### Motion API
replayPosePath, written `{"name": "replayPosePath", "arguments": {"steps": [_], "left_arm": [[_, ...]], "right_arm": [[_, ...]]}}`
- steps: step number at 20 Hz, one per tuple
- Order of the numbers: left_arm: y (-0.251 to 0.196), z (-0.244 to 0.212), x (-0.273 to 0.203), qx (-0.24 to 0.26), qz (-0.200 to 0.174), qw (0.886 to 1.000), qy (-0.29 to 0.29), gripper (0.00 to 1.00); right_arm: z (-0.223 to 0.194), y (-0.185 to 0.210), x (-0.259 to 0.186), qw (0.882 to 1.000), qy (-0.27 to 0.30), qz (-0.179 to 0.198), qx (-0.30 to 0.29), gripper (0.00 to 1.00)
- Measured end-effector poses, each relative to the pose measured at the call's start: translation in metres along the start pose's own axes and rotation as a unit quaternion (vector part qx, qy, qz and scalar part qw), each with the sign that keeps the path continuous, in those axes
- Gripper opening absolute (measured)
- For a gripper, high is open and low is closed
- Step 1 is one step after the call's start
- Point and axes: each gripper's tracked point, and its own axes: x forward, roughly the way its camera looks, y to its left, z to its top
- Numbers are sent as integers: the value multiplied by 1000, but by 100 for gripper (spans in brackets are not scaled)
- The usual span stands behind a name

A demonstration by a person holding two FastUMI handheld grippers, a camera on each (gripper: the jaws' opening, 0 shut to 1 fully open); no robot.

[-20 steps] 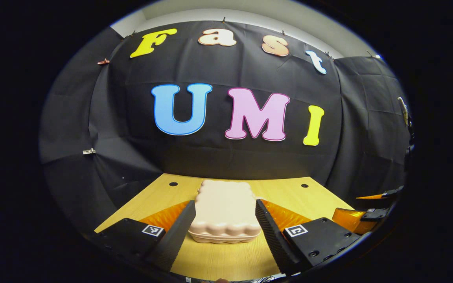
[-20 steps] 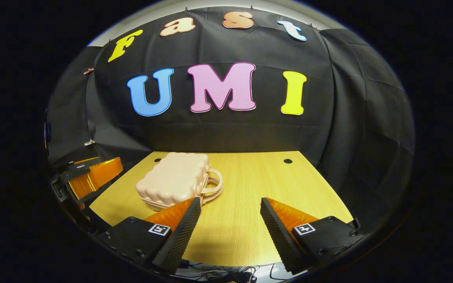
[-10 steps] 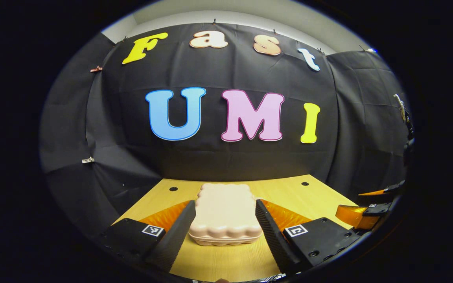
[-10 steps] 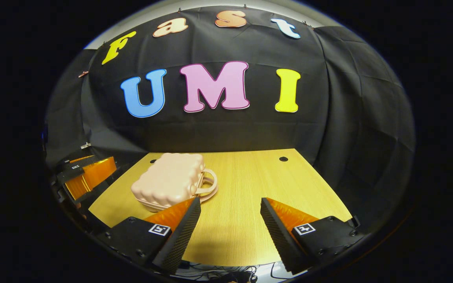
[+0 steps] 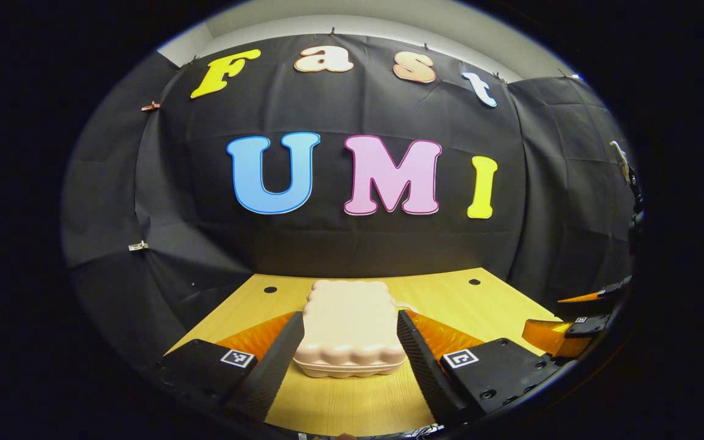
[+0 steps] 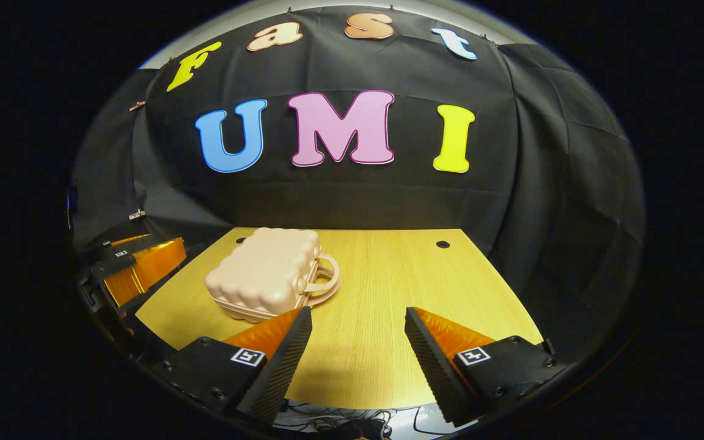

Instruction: First open the suitcase, pack the skin care products into it, and then close the suitcase.

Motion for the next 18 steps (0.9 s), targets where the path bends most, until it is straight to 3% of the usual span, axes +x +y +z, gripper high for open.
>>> {"name": "replayPosePath", "arguments": {"steps": [18], "left_arm": [[-2,-17,26,0,-15,1000,19,96]], "right_arm": [[-10,-43,1,998,25,-65,5,97]]}}
